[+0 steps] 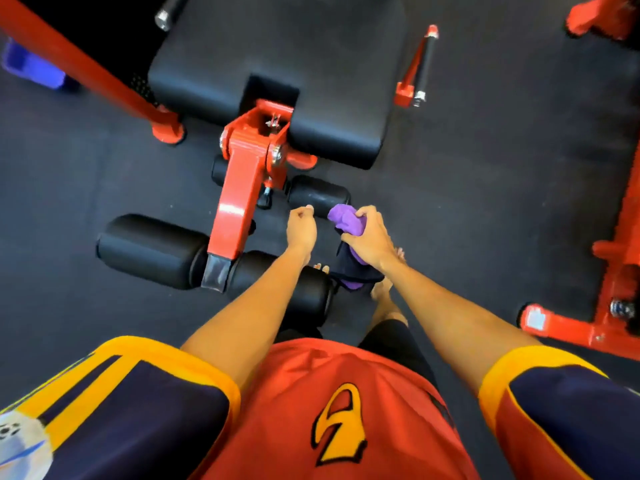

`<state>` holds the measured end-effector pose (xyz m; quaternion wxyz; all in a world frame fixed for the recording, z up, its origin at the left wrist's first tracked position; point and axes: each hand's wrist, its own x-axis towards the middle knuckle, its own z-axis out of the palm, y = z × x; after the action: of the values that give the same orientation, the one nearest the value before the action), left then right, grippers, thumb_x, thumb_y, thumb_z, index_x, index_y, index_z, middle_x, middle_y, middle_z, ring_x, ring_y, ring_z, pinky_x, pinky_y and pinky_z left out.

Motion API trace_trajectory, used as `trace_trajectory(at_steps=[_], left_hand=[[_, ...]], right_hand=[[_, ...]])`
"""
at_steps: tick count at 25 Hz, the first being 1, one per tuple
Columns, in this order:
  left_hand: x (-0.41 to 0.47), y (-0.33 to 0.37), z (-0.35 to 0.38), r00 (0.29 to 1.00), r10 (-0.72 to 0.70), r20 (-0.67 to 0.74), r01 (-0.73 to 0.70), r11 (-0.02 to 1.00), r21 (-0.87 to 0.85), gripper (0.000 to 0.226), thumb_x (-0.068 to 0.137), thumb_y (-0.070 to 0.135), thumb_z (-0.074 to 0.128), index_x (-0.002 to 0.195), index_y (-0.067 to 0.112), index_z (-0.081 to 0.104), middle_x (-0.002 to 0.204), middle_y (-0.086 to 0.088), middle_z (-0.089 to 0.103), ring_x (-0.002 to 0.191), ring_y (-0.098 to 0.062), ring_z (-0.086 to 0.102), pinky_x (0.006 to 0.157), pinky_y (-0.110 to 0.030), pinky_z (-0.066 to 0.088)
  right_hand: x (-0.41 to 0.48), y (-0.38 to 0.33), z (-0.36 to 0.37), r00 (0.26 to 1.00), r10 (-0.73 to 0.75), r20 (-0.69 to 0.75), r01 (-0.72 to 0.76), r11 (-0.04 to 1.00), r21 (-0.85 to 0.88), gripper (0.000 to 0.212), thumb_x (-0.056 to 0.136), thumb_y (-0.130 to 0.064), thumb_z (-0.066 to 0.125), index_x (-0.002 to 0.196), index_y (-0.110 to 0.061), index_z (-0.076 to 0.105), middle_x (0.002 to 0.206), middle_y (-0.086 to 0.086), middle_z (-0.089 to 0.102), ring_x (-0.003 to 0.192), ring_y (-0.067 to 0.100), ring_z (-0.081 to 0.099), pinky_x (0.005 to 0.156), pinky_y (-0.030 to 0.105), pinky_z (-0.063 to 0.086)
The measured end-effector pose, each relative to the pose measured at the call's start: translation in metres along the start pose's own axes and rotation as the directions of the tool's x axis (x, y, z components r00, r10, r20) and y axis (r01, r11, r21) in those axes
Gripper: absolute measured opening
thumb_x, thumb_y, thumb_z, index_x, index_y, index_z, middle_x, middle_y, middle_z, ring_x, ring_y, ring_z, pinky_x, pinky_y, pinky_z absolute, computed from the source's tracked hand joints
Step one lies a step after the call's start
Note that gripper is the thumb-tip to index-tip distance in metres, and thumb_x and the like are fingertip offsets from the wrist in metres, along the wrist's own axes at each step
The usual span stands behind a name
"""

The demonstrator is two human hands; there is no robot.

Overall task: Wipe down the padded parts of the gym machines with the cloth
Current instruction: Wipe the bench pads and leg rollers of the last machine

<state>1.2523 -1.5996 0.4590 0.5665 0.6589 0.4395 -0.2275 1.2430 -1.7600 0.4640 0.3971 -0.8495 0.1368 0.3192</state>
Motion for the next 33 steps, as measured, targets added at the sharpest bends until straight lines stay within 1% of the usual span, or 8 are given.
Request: trace_trajectory(at_steps=[3,7,12,16,21,24,28,33], left_hand=[[0.009,0.001,0.024,0.993,-0.069,-0.093,0.060,0.994,-0.096,0.035,0.107,0.036,0.042,0.130,0.013,0.054,0.110,0.002,0.058,0.111,-0.020,0.052,0.093,-0.033,0.039],[0.029,-0.009,0.068,0.960,-0.240,-0.146,0.195,0.943,-0.269,0.052,0.097,0.061,0.035,0.131,0.026,0.052,0.137,-0.003,0.057,0.128,-0.024,0.051,0.114,-0.048,0.034],[0.102,-0.063,0.127,0.879,-0.435,-0.196,0.335,0.855,-0.396,0.083,0.069,0.086,0.026,0.129,0.034,0.054,0.140,-0.005,0.058,0.134,-0.033,0.047,0.117,-0.055,0.029],[0.109,-0.031,0.131,0.856,-0.491,-0.161,0.350,0.780,-0.518,0.059,0.104,0.058,0.026,0.144,0.019,0.046,0.148,-0.011,0.050,0.139,-0.031,0.043,0.119,-0.046,0.027],[0.170,-0.057,0.150,0.813,-0.569,-0.122,0.389,0.687,-0.613,0.054,0.111,0.046,0.018,0.156,0.020,0.032,0.160,-0.008,0.034,0.147,-0.024,0.028,0.105,-0.029,0.023],[0.210,-0.080,0.159,0.817,-0.557,-0.152,0.306,0.641,-0.704,0.059,0.111,0.047,0.017,0.156,0.013,0.032,0.161,-0.010,0.034,0.148,-0.025,0.030,0.114,-0.033,0.023],[0.252,-0.095,0.153,0.839,-0.524,-0.148,0.195,0.544,-0.816,0.068,0.107,0.058,0.016,0.158,0.015,0.028,0.163,-0.007,0.032,0.151,-0.024,0.028,0.121,-0.038,0.020],[0.313,-0.143,0.171,0.884,-0.448,-0.137,0.086,0.443,-0.893,0.116,0.065,0.098,0.019,0.152,0.025,0.045,0.154,-0.002,0.049,0.144,-0.019,0.041,0.123,-0.042,0.025]], right_hand=[[0.047,0.009,-0.021,0.990,-0.050,0.130,0.069,0.988,-0.142,0.046,0.085,-0.029,0.076,0.116,-0.030,0.041,0.132,-0.005,0.043,0.107,0.027,0.058,0.093,0.050,0.047],[0.106,0.024,-0.042,0.966,-0.084,0.243,0.143,0.961,-0.236,0.047,0.084,-0.044,0.074,0.107,-0.046,0.034,0.126,-0.018,0.040,0.103,0.023,0.058,0.093,0.055,0.048],[0.159,0.040,-0.048,0.924,-0.158,0.347,0.272,0.912,-0.308,0.050,0.086,-0.038,0.076,0.119,-0.038,0.039,0.131,-0.016,0.041,0.110,0.022,0.057,0.088,0.051,0.052],[0.203,0.057,-0.026,0.891,-0.220,0.398,0.358,0.879,-0.316,0.054,0.086,-0.033,0.079,0.124,-0.034,0.042,0.138,-0.004,0.045,0.123,0.027,0.054,0.097,0.050,0.051],[0.261,0.080,0.013,0.815,-0.338,0.470,0.523,0.779,-0.346,0.055,0.087,-0.022,0.081,0.133,-0.019,0.051,0.138,0.004,0.050,0.126,0.025,0.053,0.098,0.042,0.051],[0.291,0.095,0.034,0.748,-0.412,0.520,0.627,0.694,-0.354,0.059,0.086,-0.027,0.082,0.137,-0.020,0.052,0.150,0.003,0.039,0.135,0.022,0.046,0.103,0.037,0.050],[0.324,0.129,0.050,0.714,-0.449,0.536,0.688,0.590,-0.422,0.063,0.088,-0.034,0.080,0.144,-0.026,0.051,0.161,0.004,0.026,0.147,0.029,0.032,0.113,0.046,0.044],[0.342,0.117,0.087,0.658,-0.577,0.485,0.753,0.509,-0.416,0.055,0.089,-0.036,0.078,0.139,-0.026,0.059,0.159,0.004,0.037,0.145,0.037,0.037,0.107,0.054,0.048]])
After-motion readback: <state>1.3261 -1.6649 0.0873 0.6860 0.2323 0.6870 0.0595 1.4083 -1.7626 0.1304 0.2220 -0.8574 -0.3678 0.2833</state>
